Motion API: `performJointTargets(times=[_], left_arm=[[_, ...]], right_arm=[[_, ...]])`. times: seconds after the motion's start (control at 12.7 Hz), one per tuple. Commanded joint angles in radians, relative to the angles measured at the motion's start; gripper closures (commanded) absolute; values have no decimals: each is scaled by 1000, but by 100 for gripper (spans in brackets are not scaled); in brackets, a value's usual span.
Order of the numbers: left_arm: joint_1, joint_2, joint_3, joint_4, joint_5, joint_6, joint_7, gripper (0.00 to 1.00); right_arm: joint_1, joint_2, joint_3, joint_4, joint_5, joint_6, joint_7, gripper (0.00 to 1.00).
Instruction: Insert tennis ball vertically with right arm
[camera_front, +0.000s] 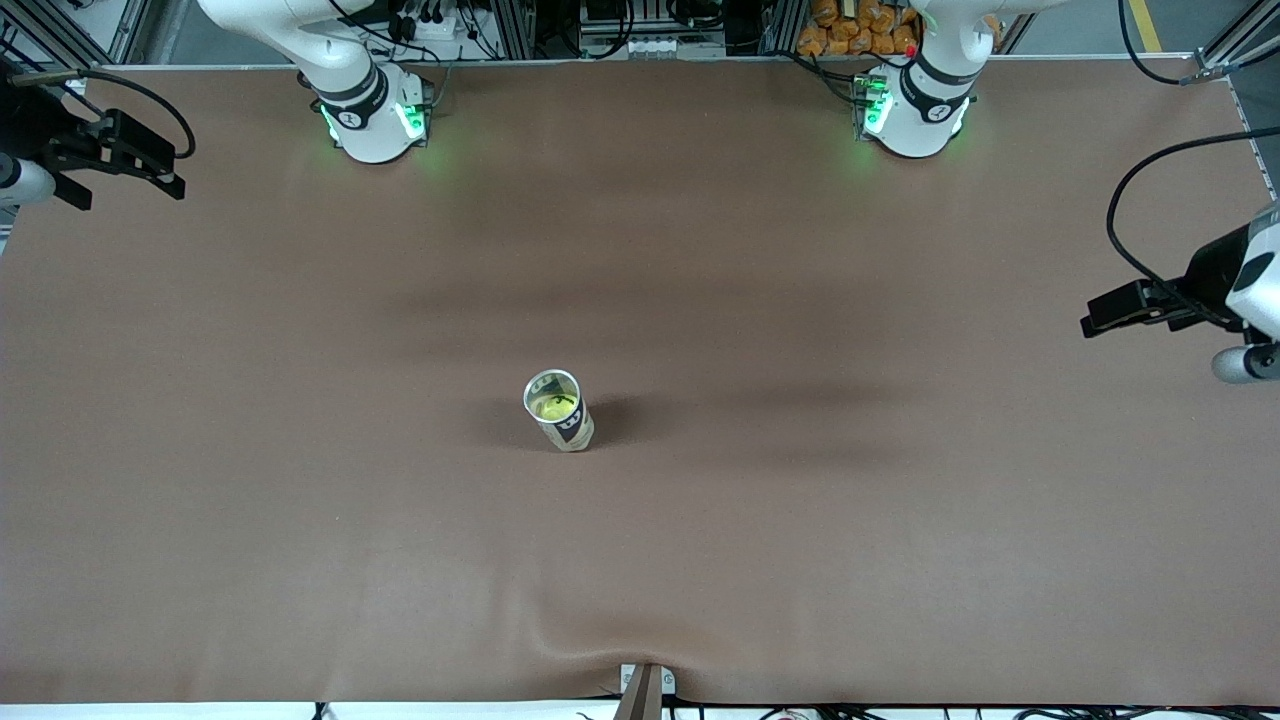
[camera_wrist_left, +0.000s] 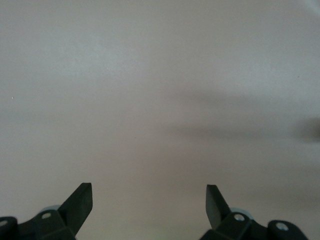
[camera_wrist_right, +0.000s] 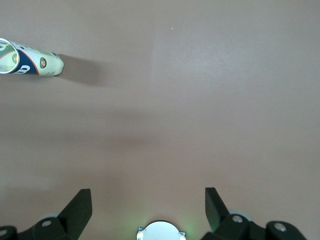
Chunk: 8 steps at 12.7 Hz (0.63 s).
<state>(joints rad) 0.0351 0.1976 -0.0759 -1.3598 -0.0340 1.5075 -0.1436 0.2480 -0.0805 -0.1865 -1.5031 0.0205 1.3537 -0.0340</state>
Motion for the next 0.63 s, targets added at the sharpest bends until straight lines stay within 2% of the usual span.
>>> performJointTargets(times=[0.0,0.31,0.55], left_arm=[[0,-24,-1,-12,-6,-18,-11,0],[-6,-35,-5,-12,-6,-41,-21,0],[-1,-87,-18,-25,-6,-90,-21,0]], right_arm=[[-6,-1,-1,7,-10,-7,-12,0],[-12,-1,2,7,-1,2,-7,0],[-15,-1,4,7,-2,21,-7,0]])
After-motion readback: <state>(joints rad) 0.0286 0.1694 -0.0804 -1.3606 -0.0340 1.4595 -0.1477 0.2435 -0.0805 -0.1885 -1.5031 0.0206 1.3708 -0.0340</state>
